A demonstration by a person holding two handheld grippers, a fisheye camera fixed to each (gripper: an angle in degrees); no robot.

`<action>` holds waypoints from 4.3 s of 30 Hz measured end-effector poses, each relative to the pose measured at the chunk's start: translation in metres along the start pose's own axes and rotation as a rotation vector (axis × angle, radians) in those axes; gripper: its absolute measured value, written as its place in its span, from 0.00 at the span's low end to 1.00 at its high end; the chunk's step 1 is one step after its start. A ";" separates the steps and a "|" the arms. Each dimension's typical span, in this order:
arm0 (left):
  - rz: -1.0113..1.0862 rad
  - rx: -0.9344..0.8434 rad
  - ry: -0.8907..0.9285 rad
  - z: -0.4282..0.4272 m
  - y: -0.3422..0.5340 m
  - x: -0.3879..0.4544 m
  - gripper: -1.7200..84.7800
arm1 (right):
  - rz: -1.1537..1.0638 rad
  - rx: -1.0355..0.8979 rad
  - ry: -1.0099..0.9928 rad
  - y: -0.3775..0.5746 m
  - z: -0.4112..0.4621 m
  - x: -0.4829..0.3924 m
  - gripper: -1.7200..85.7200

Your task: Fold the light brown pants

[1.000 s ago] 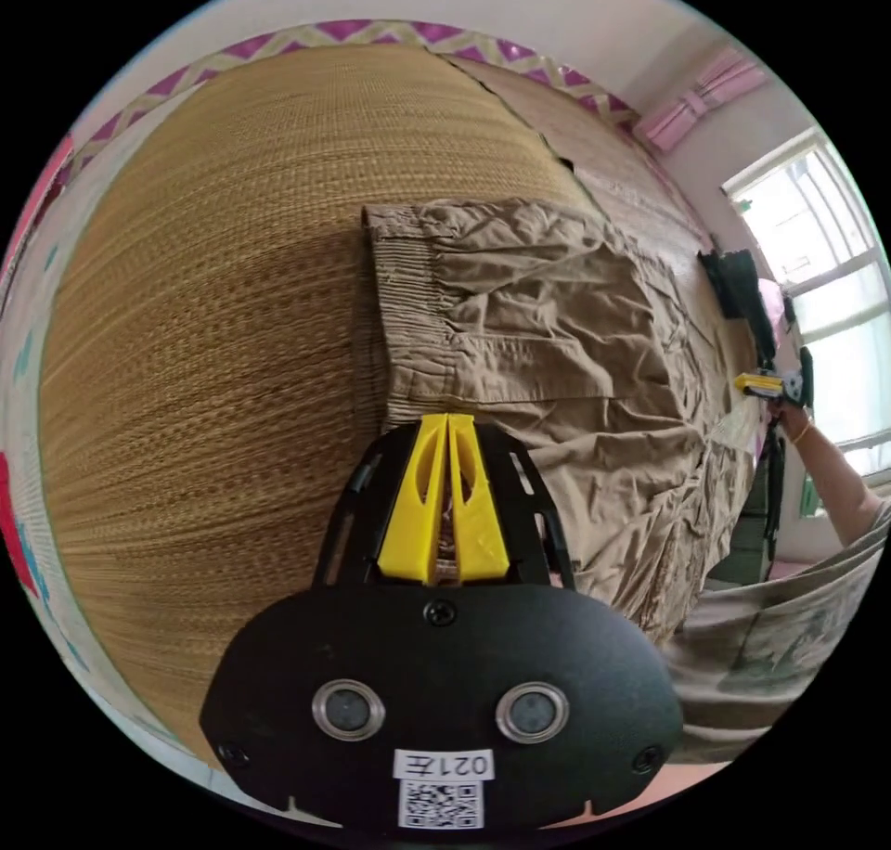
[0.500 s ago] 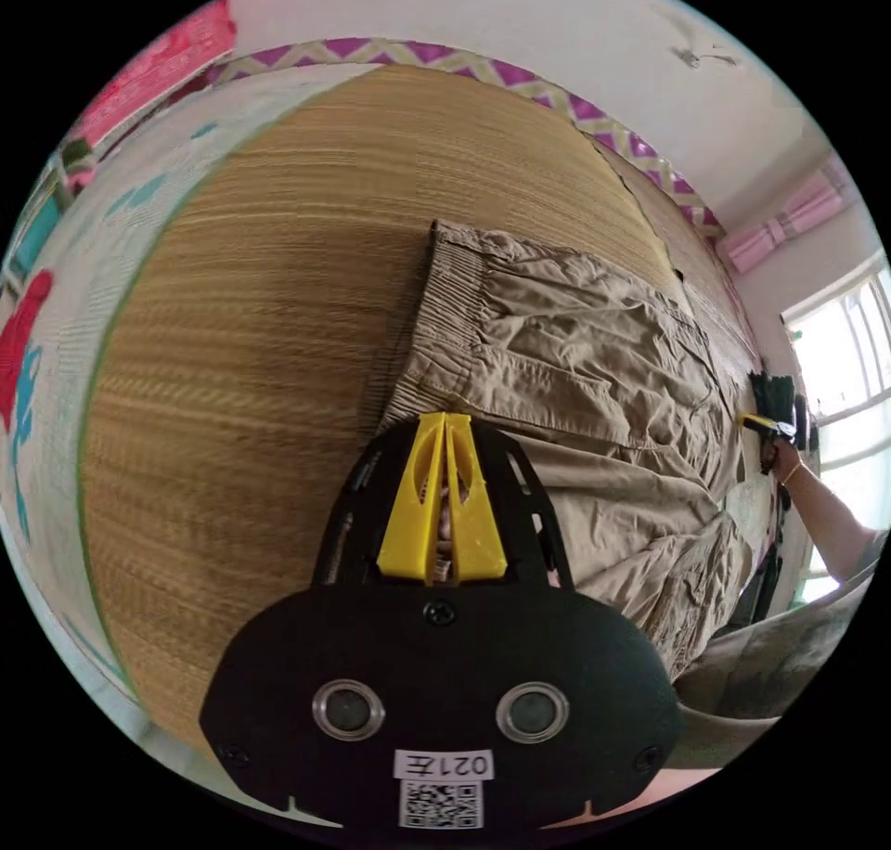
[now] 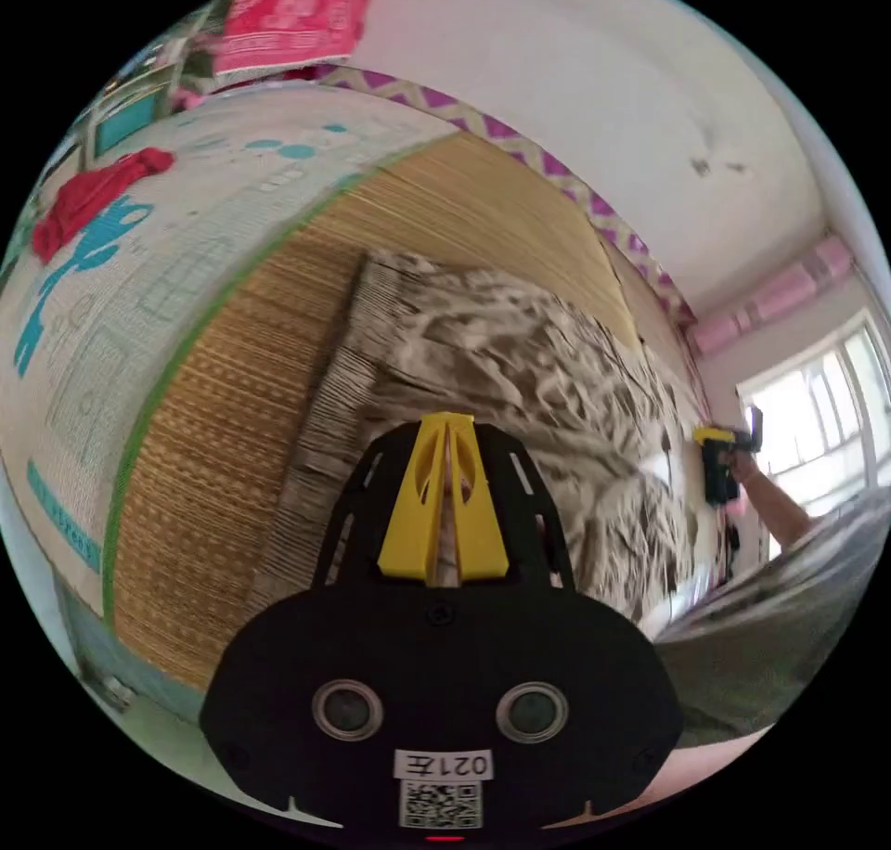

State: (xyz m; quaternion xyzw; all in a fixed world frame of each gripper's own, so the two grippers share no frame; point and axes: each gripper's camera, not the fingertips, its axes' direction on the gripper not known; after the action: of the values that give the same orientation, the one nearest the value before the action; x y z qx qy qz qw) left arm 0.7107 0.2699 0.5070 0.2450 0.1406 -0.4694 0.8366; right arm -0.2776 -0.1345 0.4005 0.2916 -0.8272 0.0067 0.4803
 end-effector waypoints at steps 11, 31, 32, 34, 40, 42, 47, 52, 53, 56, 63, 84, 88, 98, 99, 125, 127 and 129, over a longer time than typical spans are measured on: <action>0.139 -0.192 -0.194 0.109 0.039 0.146 0.01 | 0.196 -0.369 0.216 0.196 0.076 -0.070 0.03; 0.004 -0.037 -0.029 0.111 -0.015 0.181 0.01 | 0.267 -0.040 0.292 0.074 -0.001 0.046 0.02; 0.059 -0.057 -0.001 0.121 -0.013 0.201 0.01 | 0.262 -0.057 0.294 0.066 0.007 0.050 0.02; 0.134 -0.107 -0.003 0.141 -0.008 0.231 0.01 | 0.251 -0.133 0.306 0.040 0.041 0.064 0.02; 0.124 -0.172 -0.028 0.177 0.013 0.249 0.01 | 0.297 -0.345 0.457 0.078 0.064 0.056 0.01; 0.101 -0.163 0.013 0.179 0.013 0.242 0.01 | 0.338 -0.380 0.429 0.105 0.056 0.053 0.01; 0.061 -0.196 0.050 0.183 0.006 0.239 0.01 | 0.426 -0.362 0.360 0.149 0.021 0.061 0.01; 0.123 -0.168 0.034 0.185 0.002 0.265 0.01 | 0.426 0.046 0.226 0.137 -0.038 0.085 0.01; 0.152 -0.177 0.034 0.192 0.003 0.274 0.01 | 0.423 0.037 0.220 0.132 -0.036 0.090 0.01; 0.189 -0.190 -0.015 0.207 0.008 0.289 0.01 | 0.433 -0.158 0.251 0.119 -0.005 0.117 0.01; 0.153 -0.162 0.042 0.216 0.023 0.282 0.01 | 0.613 -0.120 0.120 0.215 -0.050 0.141 0.01; -0.159 -0.087 -0.078 0.132 0.174 0.252 0.01 | 0.678 0.145 -0.102 0.426 -0.233 0.105 0.04; -0.484 0.043 -0.079 0.101 0.247 0.196 0.05 | 0.905 0.125 -0.175 0.546 -0.240 0.050 0.03; -0.847 0.326 0.150 0.127 0.331 0.078 0.18 | 1.491 0.397 -0.703 0.751 -0.185 -0.047 0.12; -0.869 0.338 0.147 0.132 0.334 0.068 0.18 | 1.535 0.426 -0.731 0.764 -0.180 -0.056 0.12; -0.829 0.285 0.306 0.212 0.332 -0.032 0.15 | 1.751 0.858 -0.690 0.850 -0.141 -0.124 0.12; -0.827 0.293 0.312 0.216 0.324 -0.038 0.15 | 1.747 0.856 -0.669 0.844 -0.136 -0.117 0.11; -0.828 0.304 0.330 0.222 0.312 -0.044 0.15 | 1.751 0.841 -0.648 0.839 -0.131 -0.114 0.10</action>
State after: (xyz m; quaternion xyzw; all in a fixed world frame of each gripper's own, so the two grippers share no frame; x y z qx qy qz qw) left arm 0.9553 0.3178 0.8010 0.3595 0.2870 -0.7337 0.5001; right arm -0.5428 0.6542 0.6057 -0.2821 -0.7708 0.5655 -0.0810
